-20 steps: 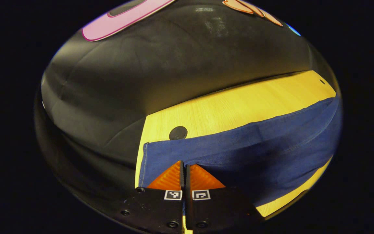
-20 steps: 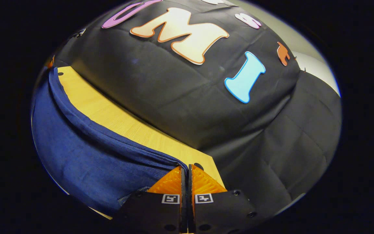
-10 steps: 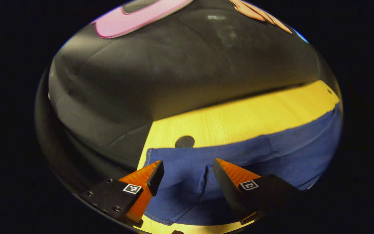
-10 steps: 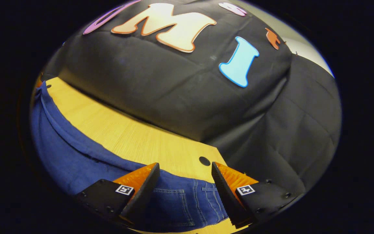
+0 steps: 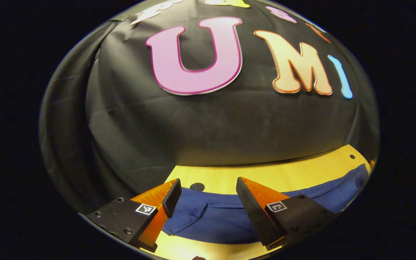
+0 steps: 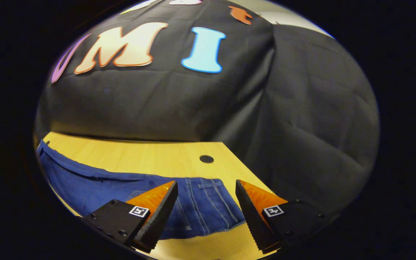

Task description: Grasp the waist and the cuffs of the jeans and fold them to make the two legs overlap; first hold the waist and fold one-third of the jeans toward the cuffs, then hold the cuffs and fold the remaining one-third in the same direction to finish folding.

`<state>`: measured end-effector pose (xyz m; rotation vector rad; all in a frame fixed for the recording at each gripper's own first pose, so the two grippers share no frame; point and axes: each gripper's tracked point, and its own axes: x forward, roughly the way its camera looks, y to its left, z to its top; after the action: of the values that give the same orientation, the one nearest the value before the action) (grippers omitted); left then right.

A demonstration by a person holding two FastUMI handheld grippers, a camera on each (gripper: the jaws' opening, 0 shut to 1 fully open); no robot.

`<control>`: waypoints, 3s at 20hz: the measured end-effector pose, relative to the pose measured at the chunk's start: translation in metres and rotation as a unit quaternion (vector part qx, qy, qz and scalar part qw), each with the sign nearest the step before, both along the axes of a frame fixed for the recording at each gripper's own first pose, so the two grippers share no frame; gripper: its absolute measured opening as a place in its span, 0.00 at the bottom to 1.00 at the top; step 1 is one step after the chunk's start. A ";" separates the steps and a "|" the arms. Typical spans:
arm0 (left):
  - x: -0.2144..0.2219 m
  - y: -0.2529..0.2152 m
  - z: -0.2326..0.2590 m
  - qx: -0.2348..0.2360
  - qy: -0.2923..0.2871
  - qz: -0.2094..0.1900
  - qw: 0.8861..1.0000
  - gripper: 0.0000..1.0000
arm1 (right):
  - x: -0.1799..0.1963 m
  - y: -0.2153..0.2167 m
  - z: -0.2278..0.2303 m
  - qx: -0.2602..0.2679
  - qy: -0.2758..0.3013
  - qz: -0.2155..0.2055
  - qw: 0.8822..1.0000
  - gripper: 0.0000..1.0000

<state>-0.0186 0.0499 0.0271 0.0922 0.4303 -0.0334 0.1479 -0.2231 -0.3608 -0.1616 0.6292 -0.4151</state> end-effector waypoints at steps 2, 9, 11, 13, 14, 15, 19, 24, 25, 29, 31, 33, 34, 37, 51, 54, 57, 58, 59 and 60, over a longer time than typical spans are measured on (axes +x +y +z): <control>-0.020 -0.015 0.016 -0.003 -0.008 -0.006 1.000 0.95 | -0.018 -0.031 -0.018 0.037 0.006 -0.054 0.998 0.99; -0.091 -0.055 0.036 0.010 -0.011 -0.006 1.000 1.00 | -0.060 -0.059 -0.099 0.194 0.078 -0.143 0.967 0.99; -0.110 -0.057 0.035 0.028 -0.002 -0.003 1.000 0.95 | -0.053 -0.065 -0.097 0.197 0.065 -0.128 0.970 0.96; -0.128 -0.059 0.038 0.027 0.003 0.006 1.000 0.95 | -0.053 -0.048 -0.100 0.225 0.074 -0.082 0.968 0.86; -0.137 -0.059 0.037 0.025 0.008 0.012 1.000 1.00 | -0.048 -0.047 -0.102 0.224 0.068 -0.076 0.969 0.64; -0.144 -0.060 0.035 0.024 0.013 0.016 0.999 1.00 | -0.043 -0.046 -0.099 0.224 0.064 -0.078 0.969 0.43; -0.159 -0.055 0.041 0.023 0.012 0.019 0.999 0.95 | -0.037 -0.045 -0.095 0.205 0.063 -0.059 0.975 0.09; -0.155 -0.037 0.047 0.009 0.004 0.022 1.000 0.95 | -0.004 -0.022 -0.021 0.219 -0.020 -0.041 0.975 0.08; -0.155 -0.032 0.043 0.003 0.009 0.021 1.000 0.95 | 0.005 -0.010 -0.005 0.220 -0.035 -0.031 0.974 0.08; -0.145 -0.011 0.037 -0.011 0.017 0.018 1.000 0.96 | 0.032 0.056 0.046 0.213 -0.077 0.014 0.974 0.08; -0.136 0.005 0.036 0.000 0.018 0.012 1.000 0.95 | 0.041 0.086 0.062 0.207 -0.090 0.032 0.974 0.08; -0.129 0.020 0.033 -0.002 0.020 0.005 1.000 0.96 | 0.047 0.119 0.078 0.203 -0.101 0.052 0.973 0.10; -0.125 0.027 0.032 -0.004 0.020 0.002 1.000 1.00 | 0.049 0.138 0.086 0.202 -0.106 0.061 0.972 0.08; -0.115 0.049 0.023 -0.009 0.024 -0.004 1.000 0.95 | 0.057 0.187 0.102 0.195 -0.119 0.088 0.970 0.07; -0.097 0.154 -0.006 -0.020 0.038 -0.021 0.999 0.95 | 0.072 0.394 0.069 0.182 -0.125 0.193 0.956 0.07; -0.100 0.168 -0.015 -0.023 0.048 -0.024 0.998 0.95 | 0.065 0.437 0.035 0.184 -0.101 0.216 0.954 0.07; -0.102 0.180 -0.029 -0.023 0.063 -0.024 0.997 0.95 | 0.054 0.471 -0.007 0.187 -0.066 0.236 0.951 0.10; -0.102 0.182 -0.033 -0.025 0.068 -0.023 0.997 0.96 | 0.050 0.481 -0.022 0.184 -0.055 0.241 0.951 0.07; -0.103 0.184 -0.039 -0.029 0.072 -0.023 0.997 1.00 | 0.046 0.488 -0.035 0.182 -0.043 0.245 0.951 0.07; -0.103 0.185 -0.044 -0.032 0.077 -0.023 0.996 0.96 | 0.041 0.496 -0.049 0.180 -0.031 0.249 0.951 0.07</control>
<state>-0.1216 0.2353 -0.0168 0.0374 0.5813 -0.1001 0.1893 0.2728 -0.4100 0.0444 0.5689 0.1841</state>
